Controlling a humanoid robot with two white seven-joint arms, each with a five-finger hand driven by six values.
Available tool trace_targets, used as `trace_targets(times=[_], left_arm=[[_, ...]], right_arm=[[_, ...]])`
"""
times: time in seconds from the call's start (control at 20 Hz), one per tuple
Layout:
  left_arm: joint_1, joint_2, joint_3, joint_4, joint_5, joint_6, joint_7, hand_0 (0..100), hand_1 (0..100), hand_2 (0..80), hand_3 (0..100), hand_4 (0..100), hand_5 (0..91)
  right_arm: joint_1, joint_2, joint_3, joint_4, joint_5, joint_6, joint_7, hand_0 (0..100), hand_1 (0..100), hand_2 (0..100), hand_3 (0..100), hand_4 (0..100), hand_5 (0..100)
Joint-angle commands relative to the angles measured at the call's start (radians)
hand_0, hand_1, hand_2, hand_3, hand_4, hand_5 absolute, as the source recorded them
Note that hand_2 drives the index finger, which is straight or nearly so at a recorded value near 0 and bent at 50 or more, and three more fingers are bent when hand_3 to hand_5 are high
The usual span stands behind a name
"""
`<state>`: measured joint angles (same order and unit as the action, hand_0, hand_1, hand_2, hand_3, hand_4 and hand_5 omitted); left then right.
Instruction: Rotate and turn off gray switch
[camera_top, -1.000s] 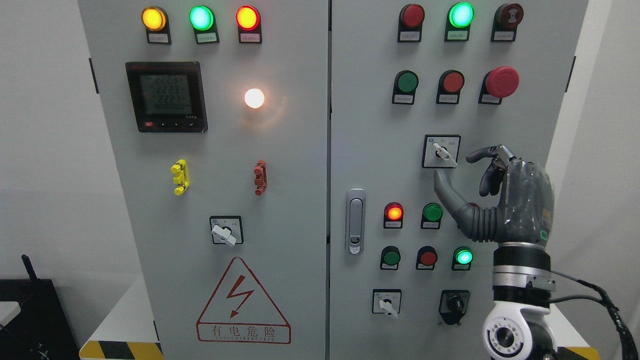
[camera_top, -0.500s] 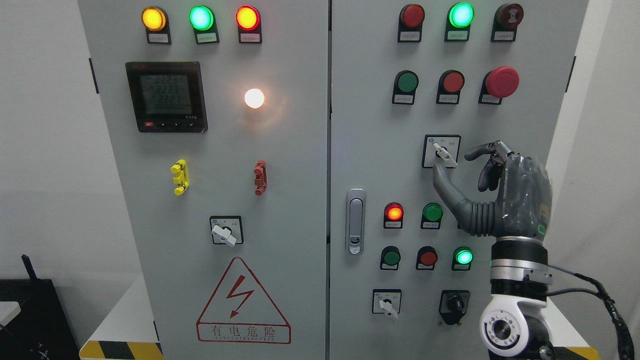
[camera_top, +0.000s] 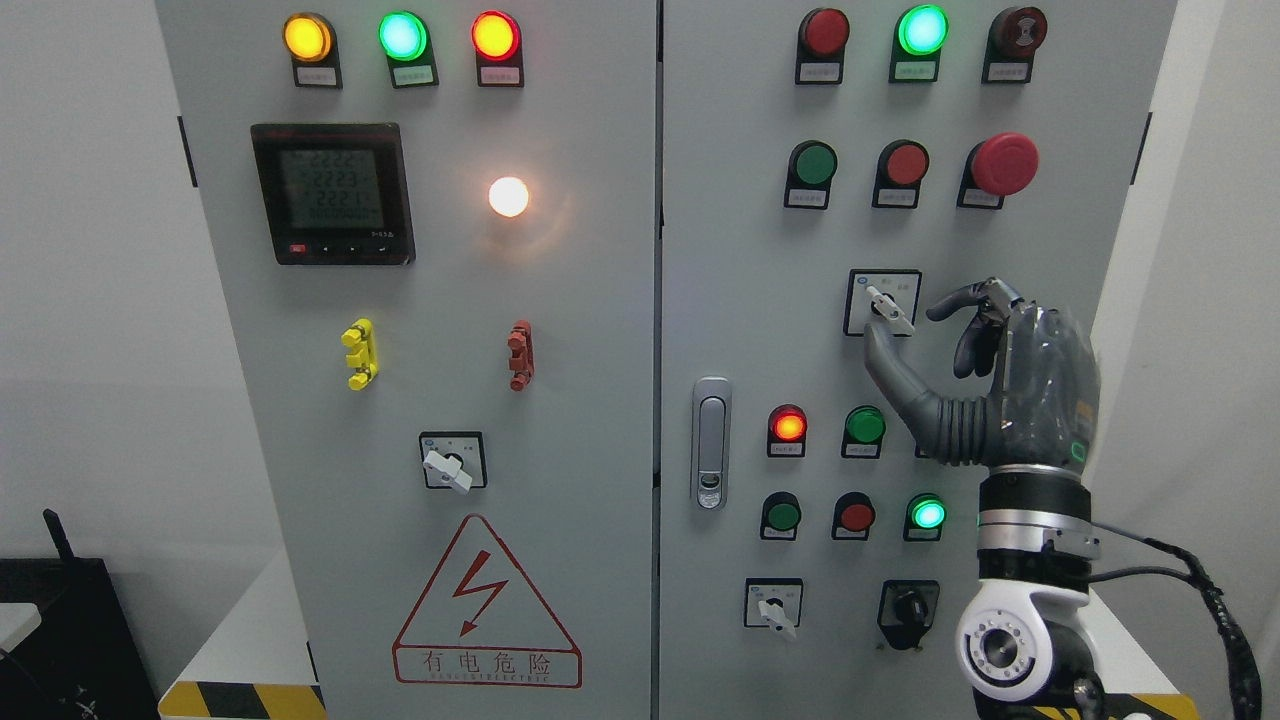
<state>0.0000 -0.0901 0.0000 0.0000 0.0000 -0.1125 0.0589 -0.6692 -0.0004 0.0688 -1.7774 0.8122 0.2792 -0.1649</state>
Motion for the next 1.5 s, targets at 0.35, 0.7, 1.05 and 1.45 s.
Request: trace_targets(times=[0.35, 0.7, 1.05, 1.45], left_arm=[[-0.009, 0.0, 0.008, -0.025, 0.02, 0.001, -0.001, 12, 39, 0.0, 0, 0, 0.0], [-0.009, 0.0, 0.008, -0.025, 0.02, 0.001, -0.001, 12, 39, 0.0, 0, 0, 0.0], [-0.009, 0.0, 0.008, -0.025, 0.02, 0.001, -0.001, 12, 39, 0.0, 0, 0, 0.0], [-0.009, 0.001, 0.008, -0.025, 0.02, 0.001, -0.001, 12, 39, 0.0, 0, 0, 0.0]], right_arm=[[-0.021, 0.013, 0.002, 0.036, 0.001, 0.0, 0.002, 11, 45, 57, 97, 100, 100], [-0.021, 0.013, 0.002, 0.046, 0.002, 0.0, 0.005, 12, 46, 58, 97, 100, 100], [-0.027, 0.013, 0.002, 0.046, 0.002, 0.006, 0.007, 15, 46, 59, 98, 100, 100], [-0.033, 0.013, 0.003, 0.046, 0.002, 0.008, 0.007, 16, 45, 60, 98, 100, 100]])
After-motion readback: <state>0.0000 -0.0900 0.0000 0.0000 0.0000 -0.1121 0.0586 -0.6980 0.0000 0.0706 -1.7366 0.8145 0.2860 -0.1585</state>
